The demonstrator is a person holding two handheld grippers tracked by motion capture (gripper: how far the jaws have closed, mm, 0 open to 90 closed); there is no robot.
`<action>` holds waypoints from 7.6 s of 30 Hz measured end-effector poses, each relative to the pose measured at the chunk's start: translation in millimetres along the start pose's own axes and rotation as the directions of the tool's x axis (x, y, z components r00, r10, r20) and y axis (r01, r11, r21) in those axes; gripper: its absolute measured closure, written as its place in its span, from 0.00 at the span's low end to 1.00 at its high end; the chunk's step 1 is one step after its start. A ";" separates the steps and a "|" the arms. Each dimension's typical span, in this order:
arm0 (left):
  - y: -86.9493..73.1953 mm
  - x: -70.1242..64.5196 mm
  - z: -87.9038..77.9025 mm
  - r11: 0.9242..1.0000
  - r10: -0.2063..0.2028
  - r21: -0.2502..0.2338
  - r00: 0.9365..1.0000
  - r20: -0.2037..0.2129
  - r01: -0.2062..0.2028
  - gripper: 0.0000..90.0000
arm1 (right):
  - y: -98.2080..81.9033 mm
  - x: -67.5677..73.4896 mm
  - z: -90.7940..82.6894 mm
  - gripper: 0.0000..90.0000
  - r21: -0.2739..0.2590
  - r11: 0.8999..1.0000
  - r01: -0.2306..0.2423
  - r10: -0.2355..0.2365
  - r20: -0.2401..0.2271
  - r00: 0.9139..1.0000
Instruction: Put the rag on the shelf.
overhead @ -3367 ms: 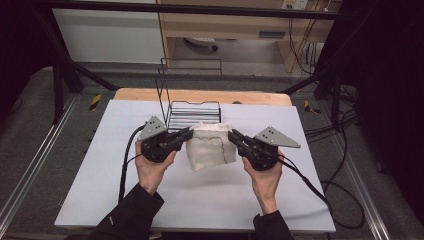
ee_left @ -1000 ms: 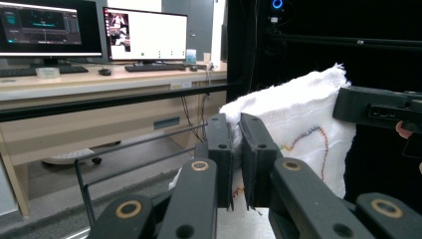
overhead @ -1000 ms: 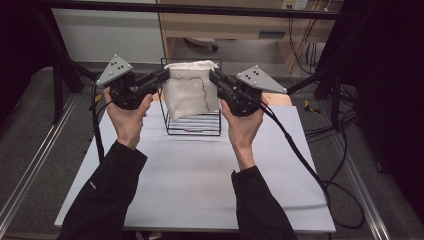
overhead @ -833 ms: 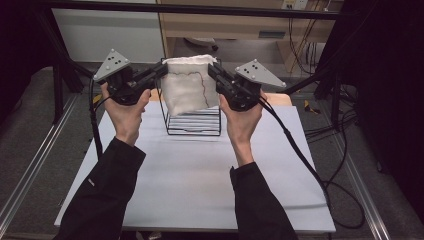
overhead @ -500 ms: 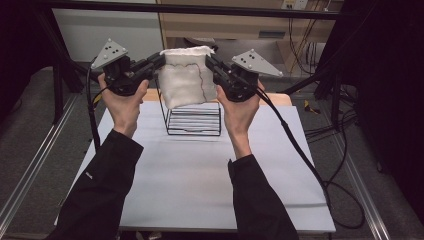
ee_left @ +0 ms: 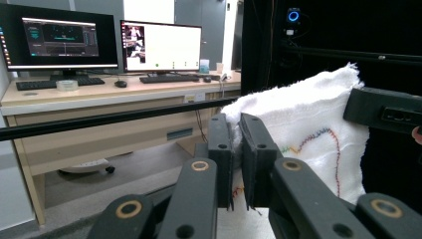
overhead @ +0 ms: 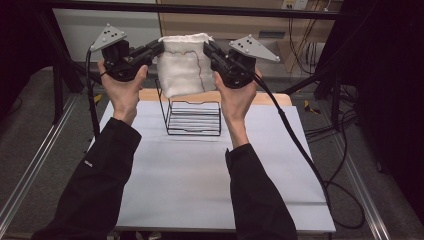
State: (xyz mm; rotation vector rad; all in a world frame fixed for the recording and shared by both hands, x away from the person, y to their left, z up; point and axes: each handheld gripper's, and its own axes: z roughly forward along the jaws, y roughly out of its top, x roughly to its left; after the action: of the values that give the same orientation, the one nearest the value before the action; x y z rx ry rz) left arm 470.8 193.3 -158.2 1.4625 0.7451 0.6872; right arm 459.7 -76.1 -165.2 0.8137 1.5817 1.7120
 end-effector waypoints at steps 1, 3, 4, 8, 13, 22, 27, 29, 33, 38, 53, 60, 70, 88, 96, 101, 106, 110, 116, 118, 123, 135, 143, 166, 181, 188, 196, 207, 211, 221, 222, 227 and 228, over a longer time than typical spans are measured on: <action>1.4 0.7 1.1 1.000 0.002 0.000 1.000 -0.003 -0.002 0.93 | 1.0 -0.4 1.0 0.92 0.000 1.000 0.007 -0.007 0.000 1.000; 3.9 2.4 3.6 1.000 0.003 -0.001 1.000 -0.006 -0.003 0.93 | 3.1 -1.1 3.3 0.92 -0.002 1.000 0.008 -0.008 0.000 1.000; 5.1 3.0 5.0 1.000 0.002 -0.001 1.000 -0.006 -0.002 0.93 | 4.0 -1.8 4.4 0.92 -0.003 1.000 0.007 -0.007 0.002 1.000; 9.2 5.2 10.2 1.000 0.008 -0.002 1.000 -0.008 -0.008 0.93 | 6.5 -4.6 8.2 0.92 -0.009 1.000 0.002 -0.002 0.005 1.000; 11.5 8.5 19.0 1.000 0.019 0.004 1.000 -0.016 -0.019 0.93 | 6.2 -10.4 13.8 0.92 -0.012 1.000 0.000 0.001 0.010 1.000; 10.7 16.9 35.9 0.999 0.032 0.019 0.999 -0.032 -0.032 0.93 | 0.9 -16.4 23.7 0.92 -0.007 1.000 -0.003 0.003 0.022 1.000; 7.1 22.7 46.7 0.999 0.034 0.033 0.998 -0.044 -0.033 0.93 | -4.2 -20.7 31.7 0.92 -0.001 1.000 -0.006 0.006 0.027 1.000; 5.1 25.4 50.6 0.999 0.034 0.043 0.998 -0.045 -0.032 0.93 | -6.7 -22.5 34.9 0.92 0.006 1.000 -0.006 0.006 0.030 1.000; -0.2 29.3 56.3 0.998 0.029 0.050 0.998 -0.047 -0.026 0.93 | -12.2 -25.5 40.3 0.92 0.016 1.000 -0.018 0.017 0.034 0.999; -2.6 33.1 61.1 0.998 0.027 0.059 0.998 -0.055 -0.024 0.93 | -17.6 -27.8 46.8 0.92 0.030 0.999 -0.019 0.018 0.038 0.999; -0.3 33.4 74.5 0.995 0.074 0.069 0.995 -0.065 -0.070 0.93 | -19.0 -38.5 54.7 0.92 0.024 0.999 -0.030 0.029 0.048 0.998; -18.7 34.5 65.8 0.996 0.057 0.071 0.998 -0.028 -0.055 0.93 | -31.5 -36.6 50.6 0.92 0.046 0.998 -0.037 0.035 0.041 0.999; -35.2 27.4 52.2 0.994 0.063 0.093 0.998 0.009 -0.064 0.93 | -46.9 -32.1 39.2 0.92 0.092 0.995 -0.050 0.047 0.034 0.998; -53.1 14.2 21.3 0.994 0.080 0.073 0.994 0.069 -0.085 0.93 | -66.3 -23.2 15.7 0.92 0.103 0.994 -0.038 0.039 -0.010 0.999; -61.6 6.8 16.4 0.989 0.112 0.091 0.991 0.075 -0.119 0.93 | -74.9 -23.2 11.1 0.92 0.118 0.993 -0.030 0.031 -0.010 0.999; -65.4 9.5 16.2 0.988 0.105 0.106 0.992 0.067 -0.112 0.93 | -78.2 -23.5 11.6 0.92 0.121 0.993 -0.013 0.015 -0.011 1.000; -62.1 13.8 23.1 0.989 0.093 0.108 0.995 0.045 -0.097 0.93 | -73.1 -26.0 19.3 0.92 0.124 0.992 -0.018 0.018 0.001 1.000; -59.8 17.0 30.4 0.988 0.089 0.127 0.996 0.027 -0.092 0.93 | -72.2 -26.2 23.2 0.92 0.127 0.992 -0.010 0.009 0.007 1.000; -68.6 10.7 19.9 0.989 0.104 0.100 0.993 0.056 -0.109 0.93 | -75.8 -24.4 17.8 0.92 0.130 0.992 0.009 -0.010 0.009 1.000; -73.6 7.9 15.8 0.987 0.122 0.102 0.991 0.058 -0.128 0.92 | -78.5 -23.1 14.6 0.91 0.130 0.992 0.004 -0.004 0.006 1.000; -84.5 0.6 9.3 0.977 0.163 0.131 0.985 0.063 -0.170 0.91 | -84.1 -20.5 8.7 0.91 0.158 0.987 0.002 0.000 -0.008 1.000; -77.9 -0.3 0.4 0.974 0.122 0.178 0.987 0.103 -0.139 0.83 | -95.9 -17.3 0.4 0.91 0.197 0.980 0.037 -0.032 -0.033 0.999; -50.3 11.5 3.4 0.985 0.050 0.161 0.998 0.026 -0.054 0.84 | -100.2 -17.2 -1.1 0.91 0.202 0.978 0.047 -0.041 -0.034 0.999; -73.0 -8.3 30.0 0.972 -0.009 0.234 0.996 0.084 -0.011 0.97 | -107.1 -14.1 -1.6 0.91 0.216 0.974 0.064 -0.058 -0.035 0.998; -101.4 -12.0 35.7 0.956 0.085 0.272 0.991 0.106 -0.111 0.97 | -100.0 -14.4 -6.4 0.68 0.185 0.982 0.043 -0.035 -0.049 0.998; -102.7 -12.4 37.4 0.949 0.111 0.283 0.988 0.108 -0.137 0.97 | -76.2 -17.8 0.2 0.60 0.155 0.987 0.046 -0.042 -0.029 0.999; -103.3 -10.4 36.9 0.946 0.117 0.289 0.986 0.115 -0.146 0.97 | -58.2 -8.1 44.6 0.54 0.191 0.980 0.063 -0.053 -0.055 0.997; -103.8 -7.9 36.8 0.945 0.106 0.296 0.987 0.121 -0.137 0.96 | -64.1 -2.0 68.8 0.94 0.290 0.951 0.106 -0.091 -0.063 0.994; -103.9 -8.3 34.6 0.949 0.077 0.293 0.988 0.134 -0.114 0.89 | -59.5 -1.8 52.9 0.95 0.277 0.954 0.116 -0.097 -0.083 0.992; -89.6 -1.2 19.6 0.972 -0.009 0.235 0.992 0.128 -0.022 0.83 | -76.1 -12.6 18.6 0.94 0.284 0.953 0.111 -0.086 -0.100 0.991; -90.0 -1.5 22.0 0.968 -0.010 0.249 0.992 0.123 -0.021 0.87 | -78.7 -13.6 17.0 0.94 0.281 0.954 0.105 -0.080 -0.099 0.992; -97.7 -6.8 37.1 0.955 -0.014 0.296 0.990 0.137 -0.027 0.98 | -88.4 -19.9 9.9 0.94 0.276 0.958 0.082 -0.061 -0.084 0.995; -99.2 -8.5 39.3 0.952 -0.009 0.303 0.990 0.143 -0.035 0.99 | -88.4 -20.2 8.8 0.92 0.275 0.958 0.081 -0.061 -0.082 0.995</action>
State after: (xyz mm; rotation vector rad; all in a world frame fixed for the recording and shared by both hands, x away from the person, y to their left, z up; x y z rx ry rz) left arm 493.0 162.2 -258.2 1.7801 0.7536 0.4848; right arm 483.6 -82.9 -252.9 0.8253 1.9081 1.5033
